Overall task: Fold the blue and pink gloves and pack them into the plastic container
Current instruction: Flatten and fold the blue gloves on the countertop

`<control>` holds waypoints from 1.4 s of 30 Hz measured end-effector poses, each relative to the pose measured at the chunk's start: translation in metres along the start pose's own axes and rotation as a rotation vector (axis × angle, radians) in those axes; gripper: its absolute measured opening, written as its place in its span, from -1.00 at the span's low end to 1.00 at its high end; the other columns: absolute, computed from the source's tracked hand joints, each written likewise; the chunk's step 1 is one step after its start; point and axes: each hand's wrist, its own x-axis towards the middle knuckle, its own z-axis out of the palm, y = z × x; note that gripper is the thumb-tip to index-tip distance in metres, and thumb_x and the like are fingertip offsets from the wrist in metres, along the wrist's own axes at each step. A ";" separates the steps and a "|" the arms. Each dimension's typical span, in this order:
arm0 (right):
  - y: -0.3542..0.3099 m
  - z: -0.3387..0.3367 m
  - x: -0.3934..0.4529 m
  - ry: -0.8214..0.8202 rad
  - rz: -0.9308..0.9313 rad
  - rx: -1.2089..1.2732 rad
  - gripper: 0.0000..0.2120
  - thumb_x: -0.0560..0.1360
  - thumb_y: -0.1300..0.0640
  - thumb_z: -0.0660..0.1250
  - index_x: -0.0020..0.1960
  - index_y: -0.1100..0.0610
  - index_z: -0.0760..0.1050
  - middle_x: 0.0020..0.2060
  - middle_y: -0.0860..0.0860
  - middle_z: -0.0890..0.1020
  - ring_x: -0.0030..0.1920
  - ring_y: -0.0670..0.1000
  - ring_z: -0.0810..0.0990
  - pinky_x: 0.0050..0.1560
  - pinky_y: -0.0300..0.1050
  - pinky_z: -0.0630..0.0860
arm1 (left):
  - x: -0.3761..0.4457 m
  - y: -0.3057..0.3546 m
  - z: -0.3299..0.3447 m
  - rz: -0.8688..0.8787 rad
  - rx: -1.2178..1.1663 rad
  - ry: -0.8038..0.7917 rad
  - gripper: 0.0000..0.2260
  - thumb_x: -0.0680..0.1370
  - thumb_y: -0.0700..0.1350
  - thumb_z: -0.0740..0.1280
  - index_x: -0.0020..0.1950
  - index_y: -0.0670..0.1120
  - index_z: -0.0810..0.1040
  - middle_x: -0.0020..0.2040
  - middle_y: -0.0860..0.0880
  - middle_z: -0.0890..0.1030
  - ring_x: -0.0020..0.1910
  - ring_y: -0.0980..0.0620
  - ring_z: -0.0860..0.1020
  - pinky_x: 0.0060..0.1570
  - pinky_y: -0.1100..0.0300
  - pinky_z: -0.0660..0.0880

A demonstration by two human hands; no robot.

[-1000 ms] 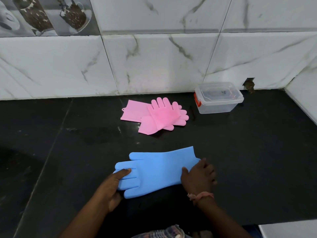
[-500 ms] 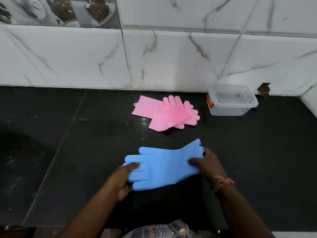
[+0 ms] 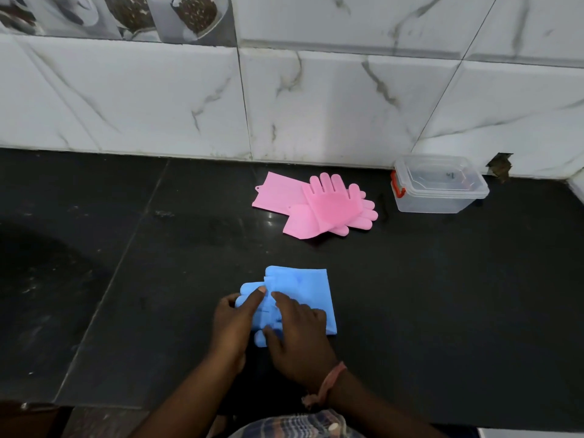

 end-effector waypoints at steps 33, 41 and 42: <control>0.049 0.021 0.006 -0.008 -0.283 -0.311 -0.32 0.57 -0.33 -0.01 0.53 0.07 0.24 0.54 0.05 0.24 0.56 0.03 0.10 0.55 0.11 -0.05 | 0.031 0.004 0.018 0.780 0.577 0.137 -0.81 0.58 -0.13 0.40 0.19 -0.01 0.64 0.12 0.01 0.61 0.04 0.10 0.58 0.18 0.06 0.54; 0.048 0.019 0.003 -0.122 -0.354 -0.422 -0.29 0.60 -0.29 -0.05 0.57 0.16 0.11 0.55 0.12 0.18 0.58 0.09 -0.05 0.50 0.22 -0.18 | 0.041 -0.015 0.014 1.031 1.053 -0.176 -0.68 0.61 -0.15 0.31 0.32 0.06 0.66 0.44 -0.01 0.56 0.54 -0.11 0.39 0.52 -0.11 0.29; 0.049 0.016 0.002 -0.123 -0.359 -0.335 -0.34 0.62 -0.22 -0.03 0.56 0.18 0.11 0.56 0.11 0.15 0.58 0.07 -0.08 0.53 0.19 -0.16 | 0.043 -0.014 0.013 1.029 1.032 -0.175 -0.69 0.59 -0.19 0.34 0.29 0.05 0.68 0.42 -0.03 0.58 0.52 -0.13 0.41 0.50 -0.13 0.32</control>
